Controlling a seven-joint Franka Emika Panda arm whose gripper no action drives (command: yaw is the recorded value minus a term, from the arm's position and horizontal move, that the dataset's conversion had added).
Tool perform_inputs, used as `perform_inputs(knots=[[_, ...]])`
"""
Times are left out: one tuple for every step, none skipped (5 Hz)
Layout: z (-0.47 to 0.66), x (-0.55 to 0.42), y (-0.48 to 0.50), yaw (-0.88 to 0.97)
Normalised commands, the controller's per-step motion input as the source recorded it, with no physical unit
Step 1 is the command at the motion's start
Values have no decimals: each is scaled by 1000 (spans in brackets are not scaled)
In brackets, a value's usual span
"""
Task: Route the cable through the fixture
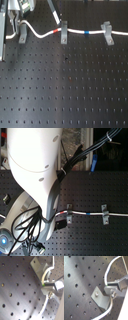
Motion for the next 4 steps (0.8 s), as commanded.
perform_inputs(knots=[[99, 1, 1, 63], [330, 2, -12, 151], [27, -8, -130, 683], [46, -10, -74, 186]])
